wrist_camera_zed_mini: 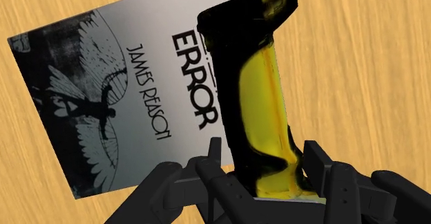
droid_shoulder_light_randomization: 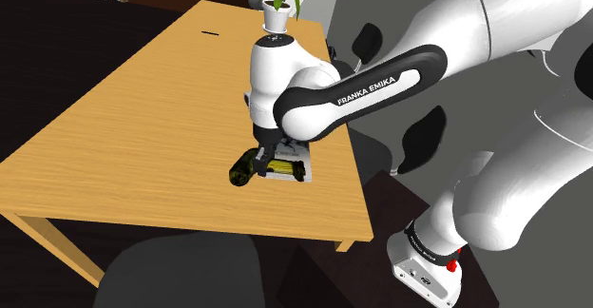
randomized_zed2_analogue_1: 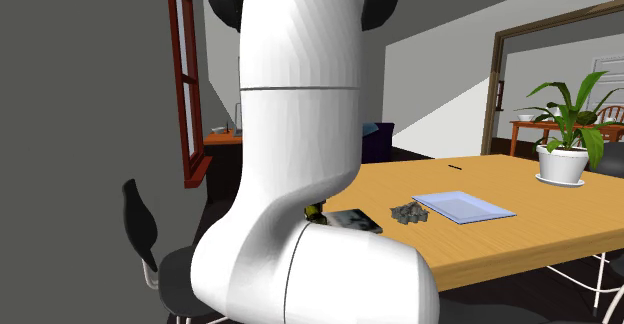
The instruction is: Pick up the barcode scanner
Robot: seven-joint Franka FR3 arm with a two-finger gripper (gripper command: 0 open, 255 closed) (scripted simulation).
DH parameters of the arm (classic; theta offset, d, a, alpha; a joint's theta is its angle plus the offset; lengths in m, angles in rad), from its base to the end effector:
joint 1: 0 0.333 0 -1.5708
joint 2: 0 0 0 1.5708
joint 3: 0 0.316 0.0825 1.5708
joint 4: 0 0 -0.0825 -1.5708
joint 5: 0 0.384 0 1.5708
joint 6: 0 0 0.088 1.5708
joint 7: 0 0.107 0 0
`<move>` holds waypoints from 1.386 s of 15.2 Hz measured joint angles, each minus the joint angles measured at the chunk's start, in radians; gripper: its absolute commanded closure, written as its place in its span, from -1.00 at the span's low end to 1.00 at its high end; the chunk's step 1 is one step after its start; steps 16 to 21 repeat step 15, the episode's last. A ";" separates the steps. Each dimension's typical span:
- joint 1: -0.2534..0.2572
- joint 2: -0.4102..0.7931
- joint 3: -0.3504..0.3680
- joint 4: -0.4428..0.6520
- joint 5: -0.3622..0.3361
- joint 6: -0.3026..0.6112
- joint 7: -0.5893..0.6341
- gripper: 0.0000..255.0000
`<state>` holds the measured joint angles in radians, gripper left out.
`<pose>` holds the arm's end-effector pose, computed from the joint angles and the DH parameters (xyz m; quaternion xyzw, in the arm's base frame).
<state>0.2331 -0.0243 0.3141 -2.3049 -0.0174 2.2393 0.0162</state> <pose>0.4301 0.2615 0.3521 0.9633 0.2675 -0.0175 0.0160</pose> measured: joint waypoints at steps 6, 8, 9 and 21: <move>0.000 -0.042 -0.002 0.033 0.016 -0.073 -0.014 1.00; -0.001 -0.059 -0.004 0.046 0.022 -0.102 -0.020 1.00; 0.000 -0.064 -0.003 0.053 0.024 -0.114 -0.019 1.00; -0.001 -0.095 -0.007 0.097 0.033 -0.188 -0.029 1.00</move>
